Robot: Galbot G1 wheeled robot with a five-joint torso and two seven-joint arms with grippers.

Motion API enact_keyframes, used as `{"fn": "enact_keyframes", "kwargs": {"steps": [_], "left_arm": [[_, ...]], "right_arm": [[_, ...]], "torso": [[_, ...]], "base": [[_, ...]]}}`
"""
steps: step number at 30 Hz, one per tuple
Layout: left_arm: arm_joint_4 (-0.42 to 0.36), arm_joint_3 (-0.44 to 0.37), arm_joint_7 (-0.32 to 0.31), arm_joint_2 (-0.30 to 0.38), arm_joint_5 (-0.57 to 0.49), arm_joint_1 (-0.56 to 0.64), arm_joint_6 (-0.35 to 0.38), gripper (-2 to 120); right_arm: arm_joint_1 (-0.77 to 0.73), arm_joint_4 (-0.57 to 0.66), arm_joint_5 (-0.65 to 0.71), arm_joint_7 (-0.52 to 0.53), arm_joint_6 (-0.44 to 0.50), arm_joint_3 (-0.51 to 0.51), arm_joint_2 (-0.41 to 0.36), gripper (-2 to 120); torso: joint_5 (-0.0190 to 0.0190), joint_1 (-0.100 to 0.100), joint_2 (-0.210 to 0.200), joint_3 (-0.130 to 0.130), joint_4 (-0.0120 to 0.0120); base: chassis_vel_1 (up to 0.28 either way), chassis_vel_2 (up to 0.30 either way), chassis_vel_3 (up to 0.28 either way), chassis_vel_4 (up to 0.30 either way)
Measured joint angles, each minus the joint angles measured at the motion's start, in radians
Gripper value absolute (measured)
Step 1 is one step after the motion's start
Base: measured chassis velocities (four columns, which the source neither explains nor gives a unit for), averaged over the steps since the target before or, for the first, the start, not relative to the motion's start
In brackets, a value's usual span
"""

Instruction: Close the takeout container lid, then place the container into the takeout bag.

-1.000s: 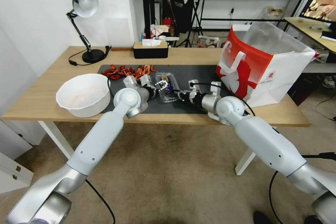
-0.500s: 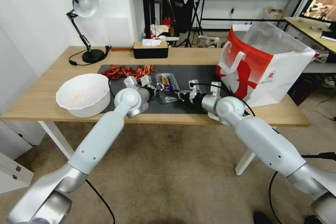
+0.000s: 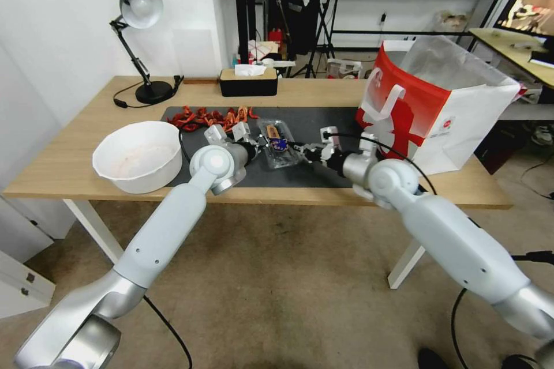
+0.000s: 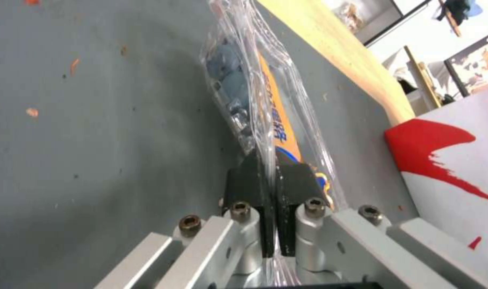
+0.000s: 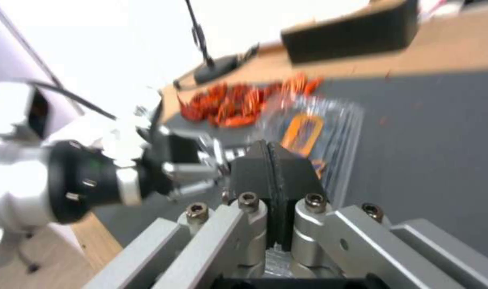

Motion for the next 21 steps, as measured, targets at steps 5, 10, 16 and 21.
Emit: {"fn": "enact_keyframes", "kwargs": {"steps": [5, 10, 16, 21], "left_arm": [[-0.024, -0.007, 0.002, 0.009, -0.003, 0.021, -0.001, 0], [-0.1, -0.076, -0.01, 0.048, -0.001, 0.098, -0.016, 0], [-0.128, -0.094, -0.013, 0.071, 0.004, 0.13, -0.024, 0], [-0.131, -0.095, -0.011, 0.071, 0.005, 0.132, -0.024, 0]], "right_arm": [[-0.232, 0.23, -0.068, 0.123, 0.139, 0.129, -0.084, 0], [-0.368, 0.35, -0.222, 0.271, 0.269, 0.135, -0.081, 0], [-0.494, 0.413, -0.361, 0.394, 0.359, 0.15, -0.057, 0], [-0.579, 0.427, -0.445, 0.464, 0.411, 0.163, -0.043, 0]], "torso": [[0.0001, 0.0, 0.0, 0.0, 0.0], [0.0005, 0.0, 0.0, 0.0, 0.0006], [-0.0001, 0.0, 0.0, 0.0, 0.0008], [0.0003, 0.0, 0.0, 0.0, -0.0007]], "base": [[0.0, 0.0, 0.0, 0.0], [0.0, 0.0, 0.0, 0.0], [0.021, 0.011, 0.007, 0.011], [0.0, 0.0, 0.0, 0.0]]}}
